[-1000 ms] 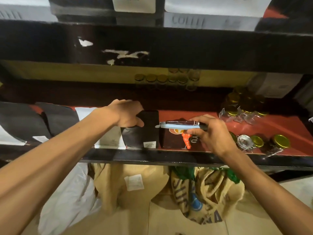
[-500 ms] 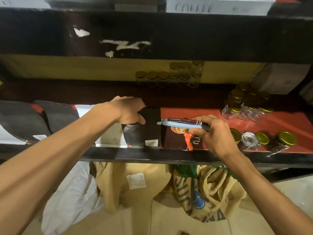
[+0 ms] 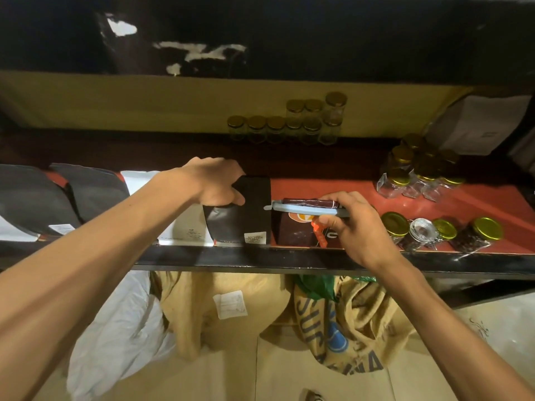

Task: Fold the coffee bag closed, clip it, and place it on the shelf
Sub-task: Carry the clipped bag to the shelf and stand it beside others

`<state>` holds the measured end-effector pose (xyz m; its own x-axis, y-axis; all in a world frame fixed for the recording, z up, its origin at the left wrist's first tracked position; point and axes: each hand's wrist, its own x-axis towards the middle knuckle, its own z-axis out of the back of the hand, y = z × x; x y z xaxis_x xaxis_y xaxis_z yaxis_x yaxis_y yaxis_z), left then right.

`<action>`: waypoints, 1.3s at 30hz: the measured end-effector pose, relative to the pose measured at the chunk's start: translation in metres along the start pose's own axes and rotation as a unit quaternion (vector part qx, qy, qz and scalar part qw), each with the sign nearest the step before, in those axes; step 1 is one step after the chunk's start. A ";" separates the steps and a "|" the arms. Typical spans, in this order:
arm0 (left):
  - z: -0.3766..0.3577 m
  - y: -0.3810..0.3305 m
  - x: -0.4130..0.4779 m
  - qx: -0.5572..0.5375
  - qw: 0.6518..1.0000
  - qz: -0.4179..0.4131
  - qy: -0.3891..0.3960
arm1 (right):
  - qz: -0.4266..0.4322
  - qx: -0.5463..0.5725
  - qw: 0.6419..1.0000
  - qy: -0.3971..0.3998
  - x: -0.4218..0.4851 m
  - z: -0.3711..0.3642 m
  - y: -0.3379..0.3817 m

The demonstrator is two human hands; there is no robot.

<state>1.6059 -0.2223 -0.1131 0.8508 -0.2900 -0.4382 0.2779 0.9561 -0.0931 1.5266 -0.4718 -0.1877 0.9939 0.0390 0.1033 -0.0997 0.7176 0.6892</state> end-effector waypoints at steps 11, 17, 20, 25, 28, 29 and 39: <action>0.000 0.002 -0.003 -0.039 0.999 -0.016 -0.005 | 0.011 0.010 0.999 0.030 -0.009 0.001 -0.004; -0.004 0.005 -0.009 0.004 0.998 -0.036 -0.051 | 0.026 -0.017 0.999 0.043 -0.007 0.007 -0.004; -0.007 0.005 -0.013 0.005 0.994 -0.061 -0.089 | 0.038 -0.006 0.999 0.039 -0.007 0.012 -0.003; -0.011 0.006 -0.011 0.009 0.993 -0.069 -0.096 | 0.051 0.023 0.998 0.032 0.001 0.020 -0.001; -0.013 0.006 -0.008 0.008 0.993 -0.066 -0.098 | 0.025 0.049 0.998 0.043 0.011 0.018 0.001; -0.012 0.007 -0.007 0.002 0.993 -0.066 -0.097 | 0.021 0.044 0.998 0.046 0.015 0.016 0.001; -0.008 0.008 -0.010 -0.085 0.989 -0.095 -0.069 | 0.024 0.015 0.999 0.026 0.015 0.007 -0.003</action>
<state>1.5958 -0.2111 -0.1169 0.8467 -0.4566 -0.2731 0.3696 0.8740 -0.3154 1.5410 -0.4784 -0.1830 0.9888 0.1095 0.1011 -0.1489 0.6927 0.7057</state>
